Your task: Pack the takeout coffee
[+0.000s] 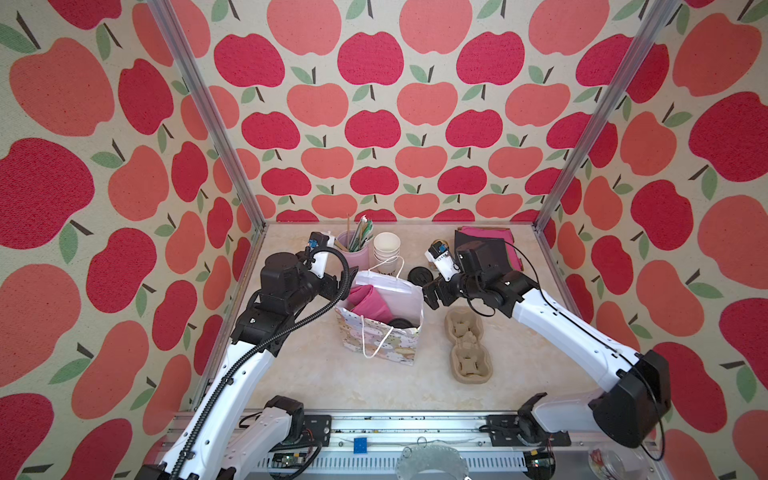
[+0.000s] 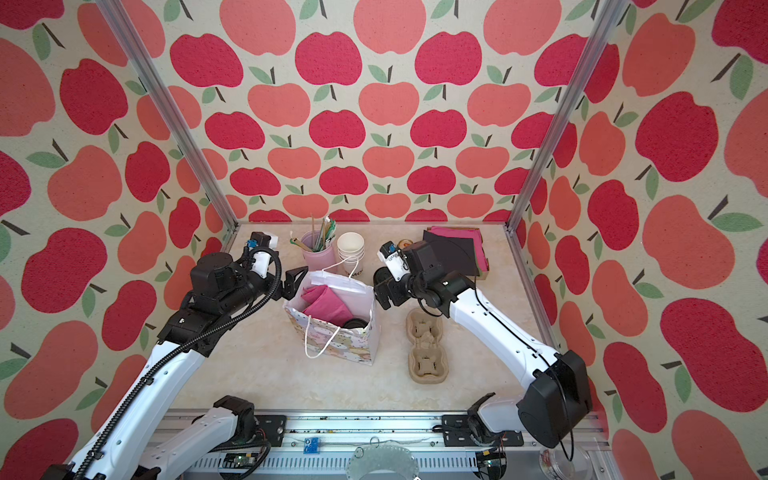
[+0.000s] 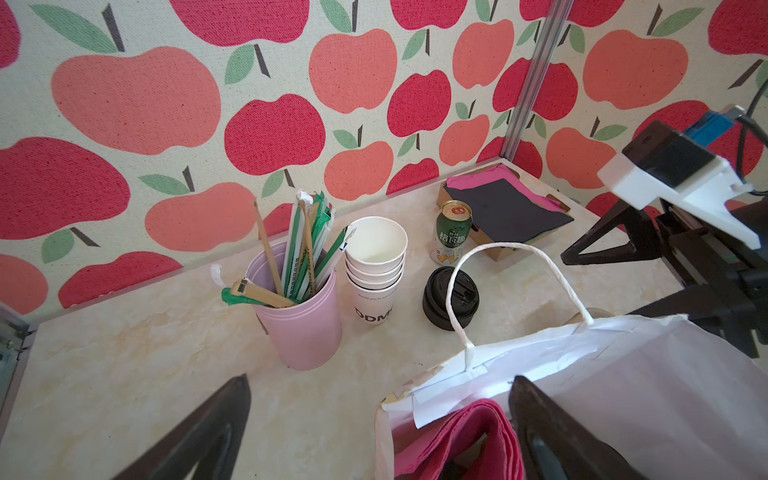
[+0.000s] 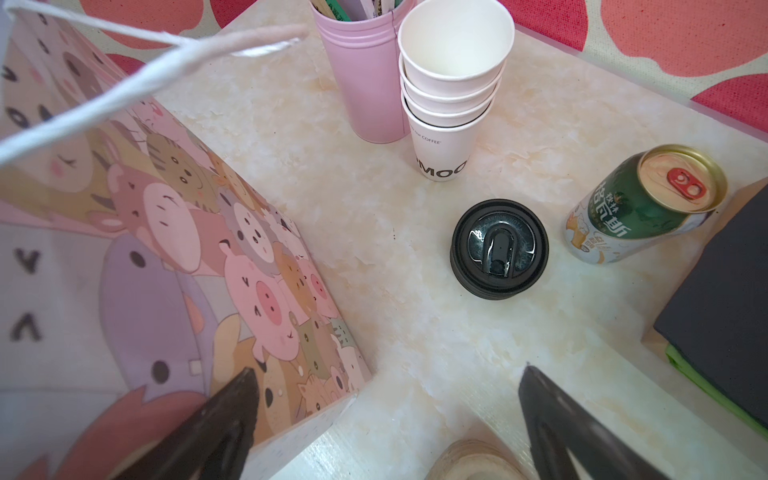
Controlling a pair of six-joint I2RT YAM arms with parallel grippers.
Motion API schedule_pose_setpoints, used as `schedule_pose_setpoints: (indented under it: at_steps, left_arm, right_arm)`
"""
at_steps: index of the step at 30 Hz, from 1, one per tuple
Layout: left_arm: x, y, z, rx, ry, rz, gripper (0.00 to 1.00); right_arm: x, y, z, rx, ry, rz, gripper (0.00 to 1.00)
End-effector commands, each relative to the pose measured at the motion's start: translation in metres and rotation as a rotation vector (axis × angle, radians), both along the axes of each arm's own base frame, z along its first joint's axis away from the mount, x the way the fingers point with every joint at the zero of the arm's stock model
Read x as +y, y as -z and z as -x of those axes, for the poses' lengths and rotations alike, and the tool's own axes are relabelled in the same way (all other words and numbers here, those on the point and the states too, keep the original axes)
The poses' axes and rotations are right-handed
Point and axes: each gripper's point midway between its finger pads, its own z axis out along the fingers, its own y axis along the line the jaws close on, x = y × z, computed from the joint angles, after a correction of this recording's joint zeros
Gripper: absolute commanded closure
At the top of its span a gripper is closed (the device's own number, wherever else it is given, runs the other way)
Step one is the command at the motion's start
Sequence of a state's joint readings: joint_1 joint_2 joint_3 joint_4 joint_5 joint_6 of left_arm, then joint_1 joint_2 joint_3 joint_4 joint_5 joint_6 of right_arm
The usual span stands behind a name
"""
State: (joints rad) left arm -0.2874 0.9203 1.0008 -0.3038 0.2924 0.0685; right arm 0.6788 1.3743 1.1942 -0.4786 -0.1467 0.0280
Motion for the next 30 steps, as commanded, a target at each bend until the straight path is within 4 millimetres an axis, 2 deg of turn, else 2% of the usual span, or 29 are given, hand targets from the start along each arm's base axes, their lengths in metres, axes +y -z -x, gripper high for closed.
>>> schedule_pose_setpoints:
  at_steps: [1,21,24,30]
  left_arm:
    - [0.006,-0.004,-0.001,-0.005,-0.035,0.027,0.01]
    - [0.018,0.007,-0.011,0.101,-0.108,0.134,0.01]
    - [0.018,0.009,-0.011,0.111,-0.108,0.141,0.01]
    - [0.018,0.011,-0.012,0.116,-0.106,0.144,0.01]
  right_arm:
    - [0.013,-0.013,-0.004,-0.007,-0.017,-0.045,0.01]
    - [0.042,-0.004,-0.029,0.041,-0.033,-0.058,0.01]
    - [0.04,-0.003,-0.035,0.026,-0.015,-0.031,0.01]
    - [0.019,-0.005,-0.047,-0.059,0.055,0.069,0.01]
